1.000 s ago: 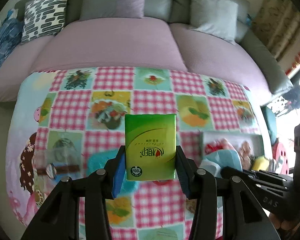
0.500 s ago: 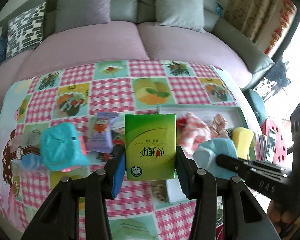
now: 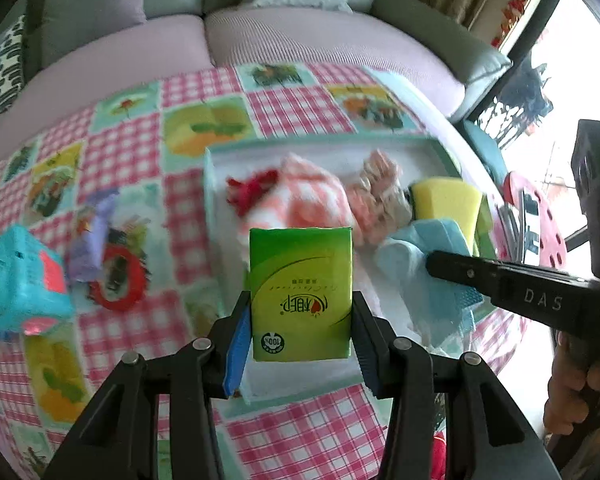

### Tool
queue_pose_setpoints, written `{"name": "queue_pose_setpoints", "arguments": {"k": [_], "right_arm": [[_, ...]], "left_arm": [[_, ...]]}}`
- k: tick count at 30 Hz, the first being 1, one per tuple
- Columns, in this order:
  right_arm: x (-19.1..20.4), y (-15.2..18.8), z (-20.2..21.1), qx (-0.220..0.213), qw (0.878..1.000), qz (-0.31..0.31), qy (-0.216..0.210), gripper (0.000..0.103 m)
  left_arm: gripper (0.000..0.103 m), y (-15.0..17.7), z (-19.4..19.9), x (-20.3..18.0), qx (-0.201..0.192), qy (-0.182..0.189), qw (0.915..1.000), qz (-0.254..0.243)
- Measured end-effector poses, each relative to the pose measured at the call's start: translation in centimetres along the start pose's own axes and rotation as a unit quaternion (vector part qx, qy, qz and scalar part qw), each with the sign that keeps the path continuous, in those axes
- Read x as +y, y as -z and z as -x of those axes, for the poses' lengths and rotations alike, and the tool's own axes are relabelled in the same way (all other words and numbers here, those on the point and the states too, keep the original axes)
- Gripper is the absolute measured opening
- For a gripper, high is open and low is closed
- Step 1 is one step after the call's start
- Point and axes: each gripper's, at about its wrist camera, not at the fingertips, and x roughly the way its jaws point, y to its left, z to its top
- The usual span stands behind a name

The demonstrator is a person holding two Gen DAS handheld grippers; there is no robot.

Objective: Organize soft objects
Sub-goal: 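Carry the tissue pack with the left tool while the right carries the mask to the tray, then open the left tool over the tray while the right releases the mask beside the sponge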

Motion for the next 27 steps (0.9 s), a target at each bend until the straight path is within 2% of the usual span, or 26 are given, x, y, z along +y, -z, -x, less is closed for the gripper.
{"name": "queue_pose_setpoints", "arguments": {"k": [7, 13, 20, 24, 27], "right_arm": [[-1.0, 0.7, -2.6, 0.02, 1.0, 0.001, -0.003, 0.01], [-0.7, 0.6, -3.5, 0.022, 1.0, 0.009, -0.011, 0.01], [0.0, 0.2, -3.9, 0.024, 0.999, 0.024, 0.007, 0.011], [0.2, 0.1, -3.7, 0.025, 0.999, 0.03, 0.019, 0.011], [0.5, 0.0, -3.7, 0.027, 0.998, 0.037, 0.032, 0.016]], "left_arm": [[0.048, 1.4, -2.6, -1.0, 0.019, -0.005, 0.9997, -0.013], [0.048, 2.1, -4.5, -0.6, 0.032, -0.008, 0.9994, -0.01], [0.048, 2.1, -4.9, -0.5, 0.025, -0.002, 0.9996, -0.01], [0.056, 2.5, -5.2, -0.4, 0.036, 0.005, 0.9993, -0.01], [0.061, 2.4, -4.3, -0.6, 0.025, 0.021, 0.9993, -0.017]]}}
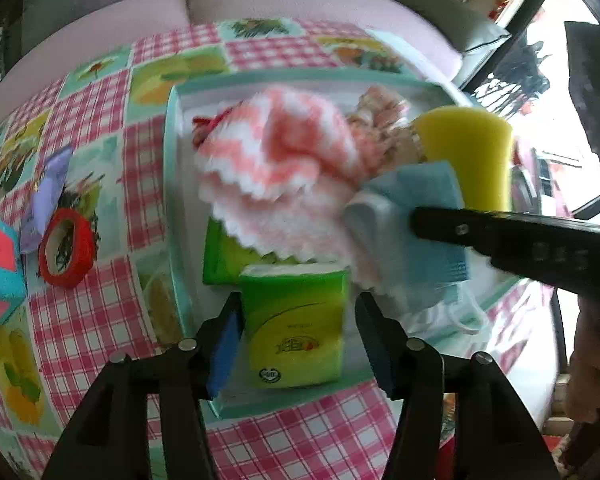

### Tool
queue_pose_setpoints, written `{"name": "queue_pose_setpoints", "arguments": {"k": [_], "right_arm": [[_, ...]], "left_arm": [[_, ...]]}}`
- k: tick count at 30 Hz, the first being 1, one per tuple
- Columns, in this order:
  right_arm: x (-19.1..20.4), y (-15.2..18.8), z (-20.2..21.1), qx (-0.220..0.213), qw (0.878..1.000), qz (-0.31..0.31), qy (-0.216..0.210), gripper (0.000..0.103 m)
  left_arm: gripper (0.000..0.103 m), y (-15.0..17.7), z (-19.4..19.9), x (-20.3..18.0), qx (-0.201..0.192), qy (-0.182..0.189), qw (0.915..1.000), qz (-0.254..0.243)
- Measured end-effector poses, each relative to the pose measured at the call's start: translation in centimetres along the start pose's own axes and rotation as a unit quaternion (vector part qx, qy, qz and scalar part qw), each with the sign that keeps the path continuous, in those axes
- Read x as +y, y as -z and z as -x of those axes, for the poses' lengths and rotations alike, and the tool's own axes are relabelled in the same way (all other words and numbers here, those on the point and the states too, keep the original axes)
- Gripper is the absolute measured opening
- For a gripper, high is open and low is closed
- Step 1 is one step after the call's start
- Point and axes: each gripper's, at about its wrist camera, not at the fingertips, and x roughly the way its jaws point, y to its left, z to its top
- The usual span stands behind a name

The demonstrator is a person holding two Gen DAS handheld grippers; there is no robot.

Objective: Organize soft objects
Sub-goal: 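Open the left tool over the tray while the right releases the mask beside the sponge, then move both tools back to the pile beside the teal box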

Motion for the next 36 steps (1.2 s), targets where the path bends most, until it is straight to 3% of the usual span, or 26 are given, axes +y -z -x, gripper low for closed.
{"name": "queue_pose_setpoints", "arguments": {"k": [7, 17, 21, 23, 25, 26, 28, 36], "right_arm": [[0.5, -0.3, 0.4, -0.007, 1.0, 0.018, 0.024, 0.038], [1.3, -0.5, 2.3, -0.031, 0.996, 0.029, 0.081, 0.038], [2.2, -0.3, 2.1, -0.028, 0.995, 0.041, 0.092, 0.059], [2.6, -0.1, 2.0, -0.027, 0.994, 0.047, 0.096, 0.06], [3.0, 0.0, 1.9, -0.027, 0.993, 0.053, 0.099, 0.068], [3.2, 0.1, 1.8, -0.026, 0.993, 0.055, 0.099, 0.068], [3.5, 0.1, 1.6, -0.025, 0.993, 0.058, 0.102, 0.072], [4.4, 0.2, 1.3, -0.027, 0.992, 0.065, 0.105, 0.103]], "left_arm": [[0.064, -0.1, 2.1, 0.6, -0.02, 0.012, 0.9997, -0.002], [0.064, -0.9, 4.5, 4.9, -0.064, -0.044, 0.996, 0.044], [0.064, -0.9, 4.9, 7.1, -0.071, -0.068, 0.9924, 0.074], [0.064, -0.6, 4.9, 8.3, -0.072, -0.069, 0.991, 0.09], [0.064, -0.5, 4.9, 9.3, -0.072, -0.072, 0.9892, 0.106], [0.067, -0.4, 4.9, 9.8, -0.072, -0.076, 0.988, 0.113], [0.088, -0.2, 4.7, 10.6, -0.07, -0.087, 0.986, 0.124], [0.09, 0.5, 4.7, 12.7, -0.073, -0.11, 0.9797, 0.151]]}}
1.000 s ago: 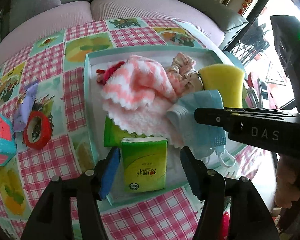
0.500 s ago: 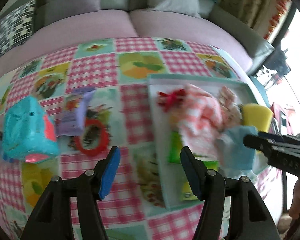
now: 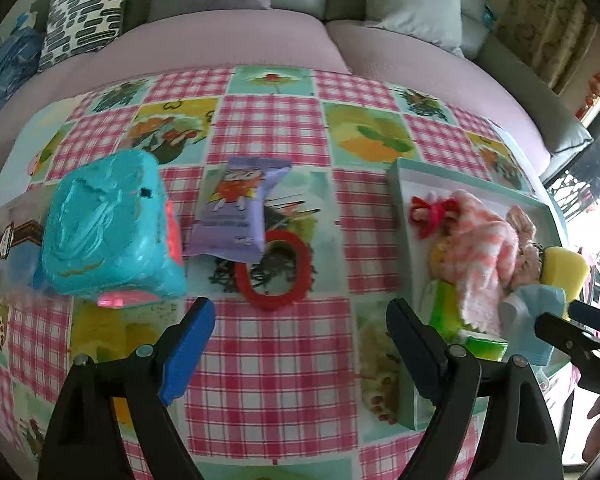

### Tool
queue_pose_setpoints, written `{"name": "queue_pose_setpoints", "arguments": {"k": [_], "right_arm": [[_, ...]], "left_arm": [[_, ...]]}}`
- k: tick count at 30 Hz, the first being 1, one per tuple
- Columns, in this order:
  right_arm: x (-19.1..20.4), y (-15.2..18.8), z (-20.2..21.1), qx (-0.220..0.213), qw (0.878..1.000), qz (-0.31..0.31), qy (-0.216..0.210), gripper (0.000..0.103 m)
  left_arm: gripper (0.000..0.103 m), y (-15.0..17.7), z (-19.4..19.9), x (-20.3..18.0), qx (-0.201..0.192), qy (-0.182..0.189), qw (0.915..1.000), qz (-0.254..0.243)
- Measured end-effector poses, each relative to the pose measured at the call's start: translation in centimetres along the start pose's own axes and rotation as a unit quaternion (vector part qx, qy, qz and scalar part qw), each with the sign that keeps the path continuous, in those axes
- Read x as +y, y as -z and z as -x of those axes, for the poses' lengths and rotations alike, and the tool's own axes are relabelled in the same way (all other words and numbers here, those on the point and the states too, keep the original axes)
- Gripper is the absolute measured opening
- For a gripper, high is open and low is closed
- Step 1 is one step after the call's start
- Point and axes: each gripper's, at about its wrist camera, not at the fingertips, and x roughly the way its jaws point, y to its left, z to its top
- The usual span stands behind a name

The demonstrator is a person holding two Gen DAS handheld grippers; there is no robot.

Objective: Organize soft objects
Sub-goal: 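Move both tools back to the pile beside the teal box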

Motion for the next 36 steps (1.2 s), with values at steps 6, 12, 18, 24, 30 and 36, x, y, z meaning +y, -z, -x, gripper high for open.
{"name": "queue_pose_setpoints", "arguments": {"k": [6, 12, 18, 24, 30, 36], "right_arm": [[0.8, 0.1, 0.2, -0.01, 1.0, 0.012, 0.005, 0.103], [1.7, 0.0, 0.4, -0.014, 1.0, 0.022, 0.005, 0.103], [2.8, -0.1, 0.7, -0.018, 0.999, 0.033, 0.005, 0.103], [4.2, -0.6, 2.0, -0.034, 0.999, 0.042, 0.001, 0.103], [6.7, -1.5, 3.1, -0.054, 0.997, 0.049, -0.012, 0.103], [10.0, -2.1, 2.8, -0.066, 0.995, 0.067, -0.025, 0.103]], "left_arm": [[0.095, 0.0, 0.3, 1.1, -0.008, -0.032, 0.9995, 0.002], [0.095, 0.0, 0.8, 1.8, -0.012, -0.034, 0.9993, 0.007], [0.095, -0.1, 1.6, 2.7, -0.021, -0.04, 0.9989, 0.012], [0.095, -0.2, 3.2, 4.4, -0.041, -0.058, 0.9971, 0.028], [0.095, -0.1, 4.5, 6.4, -0.052, -0.078, 0.9949, 0.037], [0.095, 0.1, 5.6, 9.3, -0.062, -0.119, 0.9889, 0.063]]}}
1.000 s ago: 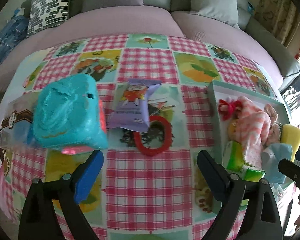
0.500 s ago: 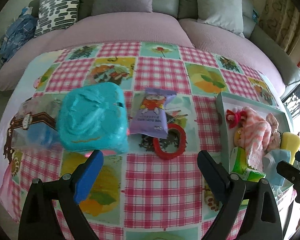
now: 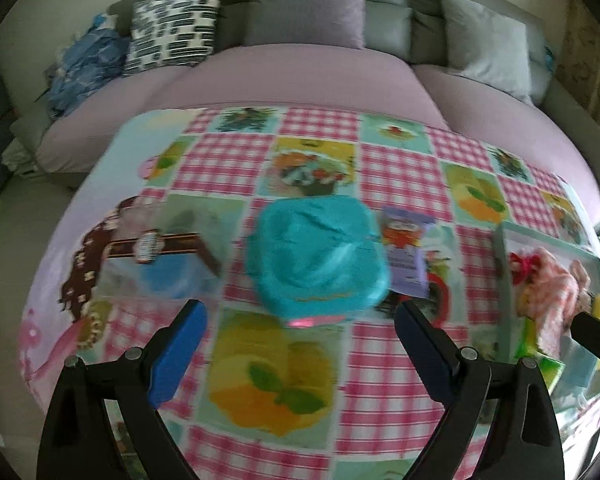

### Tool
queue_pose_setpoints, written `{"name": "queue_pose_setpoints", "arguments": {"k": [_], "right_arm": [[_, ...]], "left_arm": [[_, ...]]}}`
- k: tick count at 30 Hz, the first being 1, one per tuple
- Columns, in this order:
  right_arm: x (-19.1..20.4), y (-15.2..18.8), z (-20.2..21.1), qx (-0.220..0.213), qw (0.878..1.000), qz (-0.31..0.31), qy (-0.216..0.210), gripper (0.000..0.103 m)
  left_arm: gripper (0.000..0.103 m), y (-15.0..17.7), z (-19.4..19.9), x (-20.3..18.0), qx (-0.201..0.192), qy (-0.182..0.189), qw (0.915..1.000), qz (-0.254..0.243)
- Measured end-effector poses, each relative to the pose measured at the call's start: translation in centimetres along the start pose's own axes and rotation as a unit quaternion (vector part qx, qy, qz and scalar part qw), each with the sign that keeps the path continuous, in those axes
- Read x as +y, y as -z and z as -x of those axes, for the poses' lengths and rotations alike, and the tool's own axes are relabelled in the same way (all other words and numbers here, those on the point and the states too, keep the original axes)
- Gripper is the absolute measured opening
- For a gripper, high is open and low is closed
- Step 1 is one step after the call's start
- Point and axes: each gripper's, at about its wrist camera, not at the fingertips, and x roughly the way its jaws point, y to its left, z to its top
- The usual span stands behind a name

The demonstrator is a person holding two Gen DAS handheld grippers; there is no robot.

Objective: Organize soft objects
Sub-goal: 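Move both tools back to the pile beside the teal box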

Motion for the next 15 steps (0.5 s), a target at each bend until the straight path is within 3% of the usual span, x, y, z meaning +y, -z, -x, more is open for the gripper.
{"name": "queue_pose_setpoints", "arguments": {"k": [6, 15], "right_arm": [[2.6, -0.7, -1.6, 0.003, 1.0, 0.018, -0.012, 0.103], [7.3, -1.0, -5.1, 0.01, 0.999, 0.051, -0.016, 0.103]], "left_arm": [[0.095, -0.1, -0.2, 2.9, 0.002, -0.026, 0.9992, 0.03], [0.095, 0.1, -1.6, 4.8, 0.021, -0.021, 0.9979, 0.057]]}}
